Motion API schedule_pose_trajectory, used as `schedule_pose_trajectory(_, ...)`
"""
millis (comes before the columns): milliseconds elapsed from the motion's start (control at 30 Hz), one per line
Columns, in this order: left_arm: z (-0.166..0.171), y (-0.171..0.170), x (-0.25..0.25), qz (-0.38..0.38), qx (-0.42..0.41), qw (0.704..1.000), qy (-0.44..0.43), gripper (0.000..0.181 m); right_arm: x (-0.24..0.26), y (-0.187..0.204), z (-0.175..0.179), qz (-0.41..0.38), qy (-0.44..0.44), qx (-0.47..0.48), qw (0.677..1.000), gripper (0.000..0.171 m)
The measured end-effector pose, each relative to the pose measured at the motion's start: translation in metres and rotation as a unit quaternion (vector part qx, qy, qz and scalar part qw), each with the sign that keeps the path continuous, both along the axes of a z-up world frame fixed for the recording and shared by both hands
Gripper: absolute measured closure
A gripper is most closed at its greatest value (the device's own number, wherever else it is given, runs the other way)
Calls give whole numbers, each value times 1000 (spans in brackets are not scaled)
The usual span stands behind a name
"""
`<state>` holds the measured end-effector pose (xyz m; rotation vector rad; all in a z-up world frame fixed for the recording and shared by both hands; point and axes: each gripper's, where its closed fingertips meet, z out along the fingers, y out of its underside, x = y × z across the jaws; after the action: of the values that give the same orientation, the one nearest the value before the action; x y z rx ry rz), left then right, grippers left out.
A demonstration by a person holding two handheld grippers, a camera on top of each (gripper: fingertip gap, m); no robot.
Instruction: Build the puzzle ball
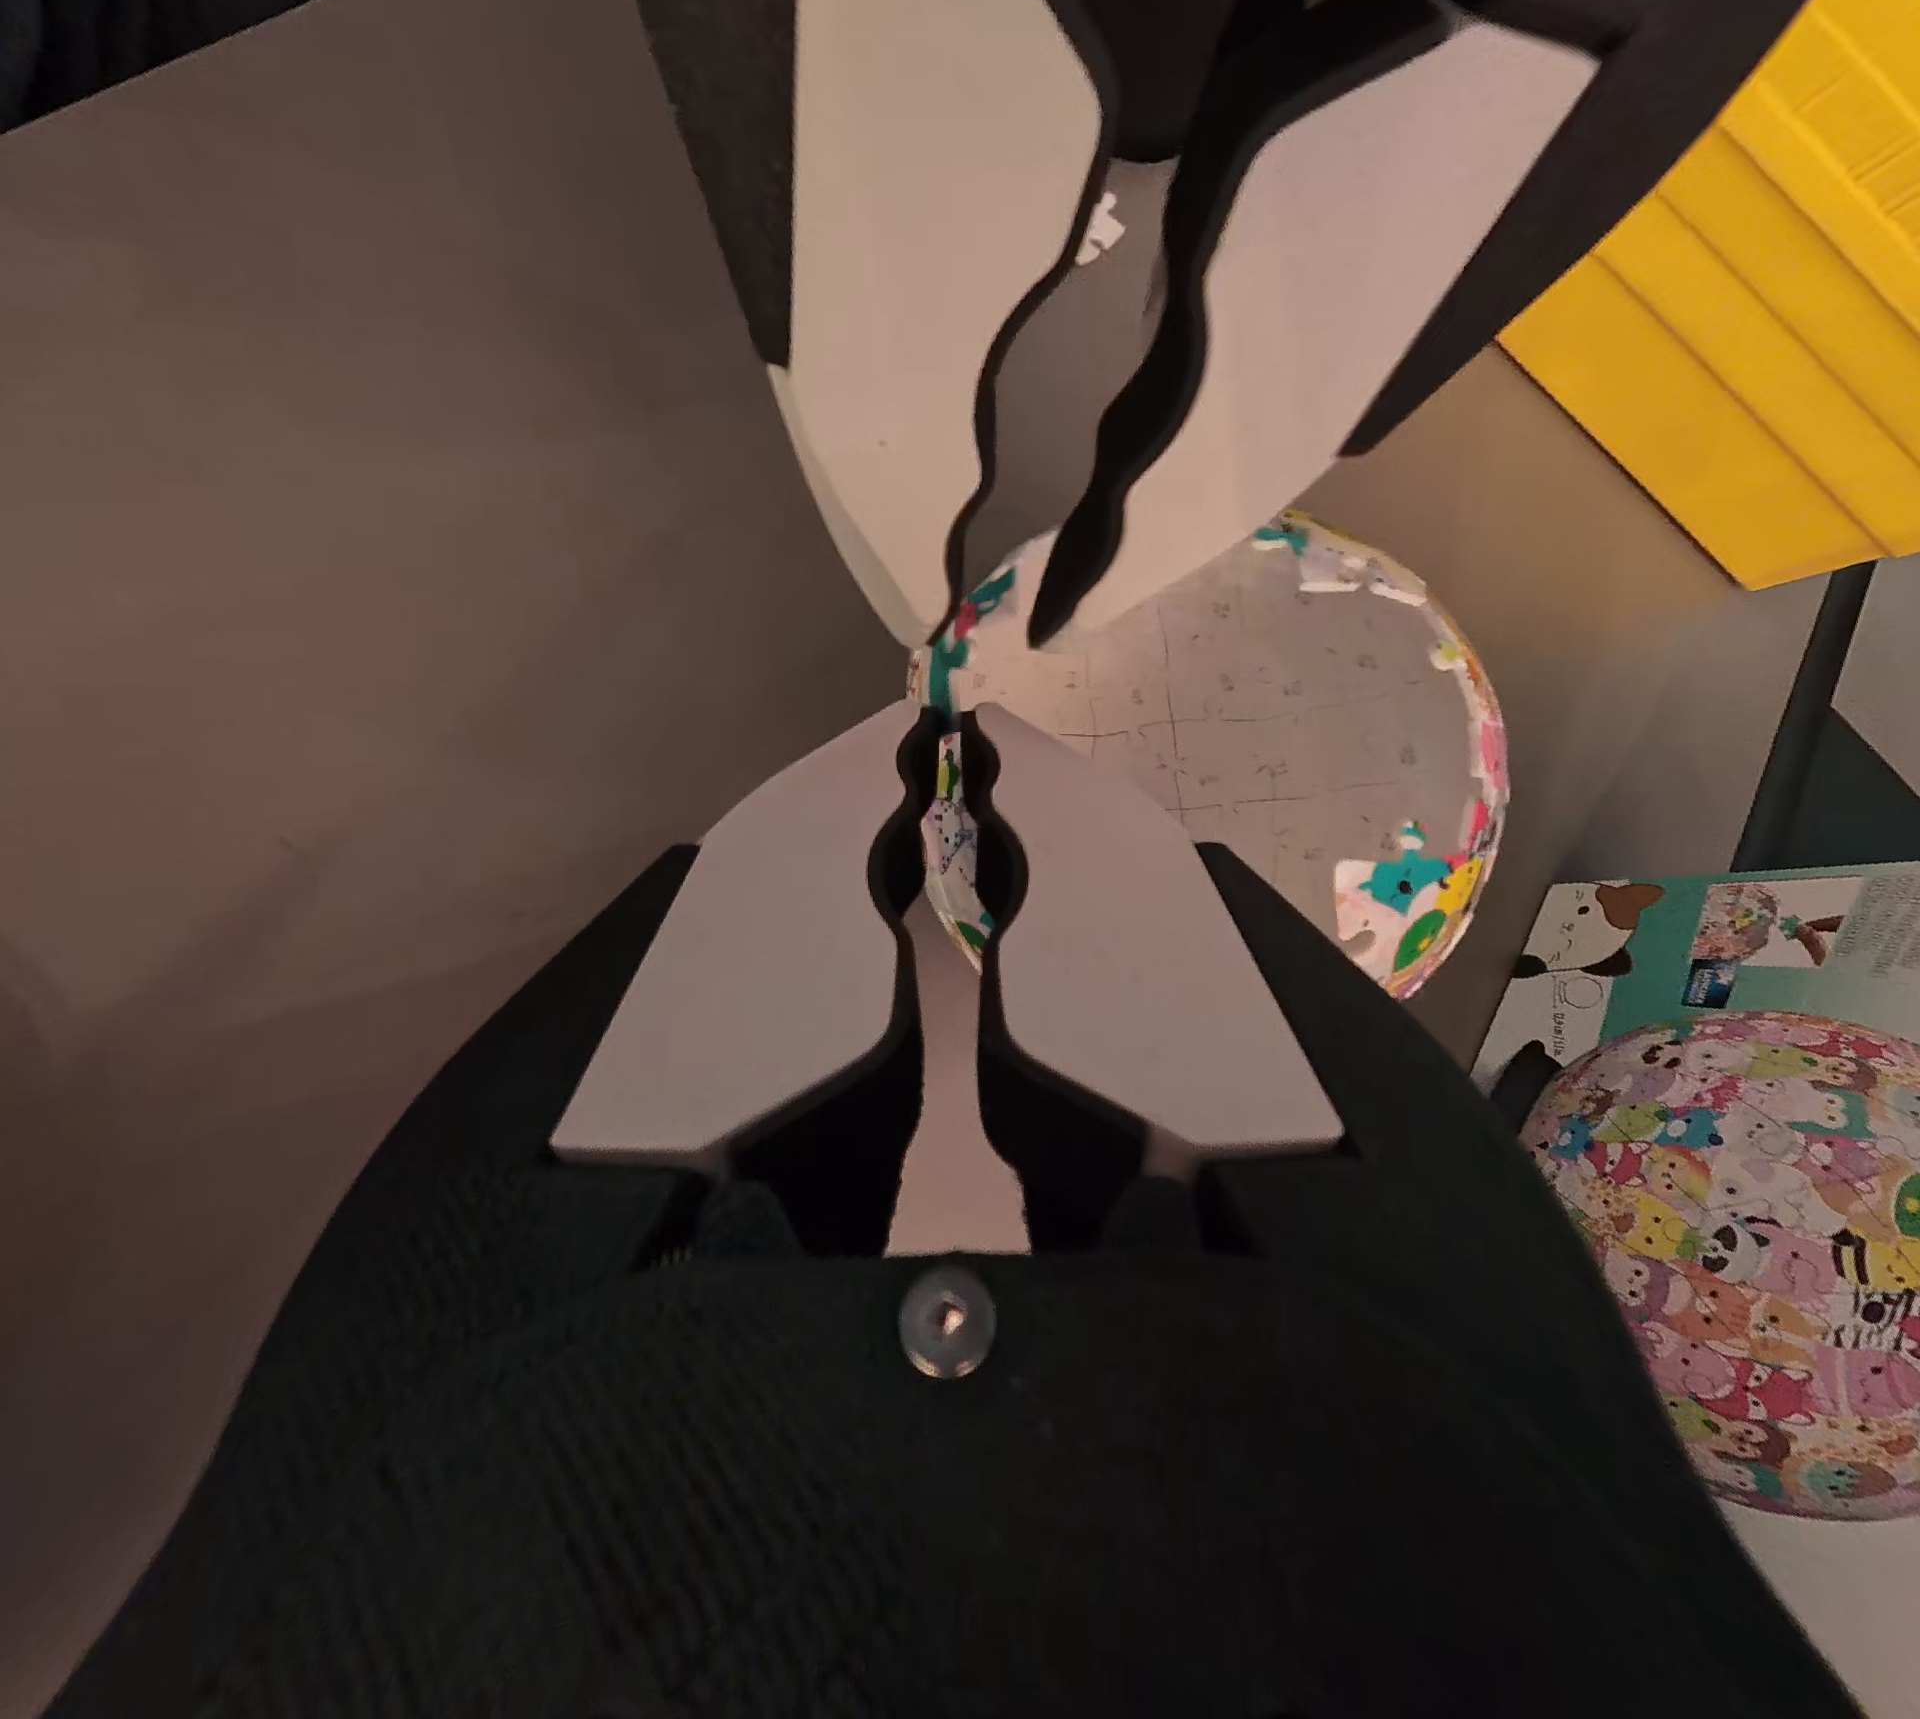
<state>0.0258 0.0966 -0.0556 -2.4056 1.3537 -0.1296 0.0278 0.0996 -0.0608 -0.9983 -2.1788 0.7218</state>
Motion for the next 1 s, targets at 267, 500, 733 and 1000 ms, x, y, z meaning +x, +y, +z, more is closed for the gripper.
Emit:
schedule_pose_trajectory(267,-3,2,2,-3,-10,1000,-20,175,-1,2,0,-4,5,9,1000,166)
schedule_pose_trajectory(500,-4,3,1,-3,-16,1000,-26,178,-2,3,0,-2,13,22,1000,166)
schedule_pose_trajectory(733,-4,7,0,6,-5,1000,-25,177,-2,5,6,-6,30,31,999,157)
schedule_pose_trajectory(1000,-4,8,-1,16,8,999,-27,177,5,12,13,-24,54,41,997,148)
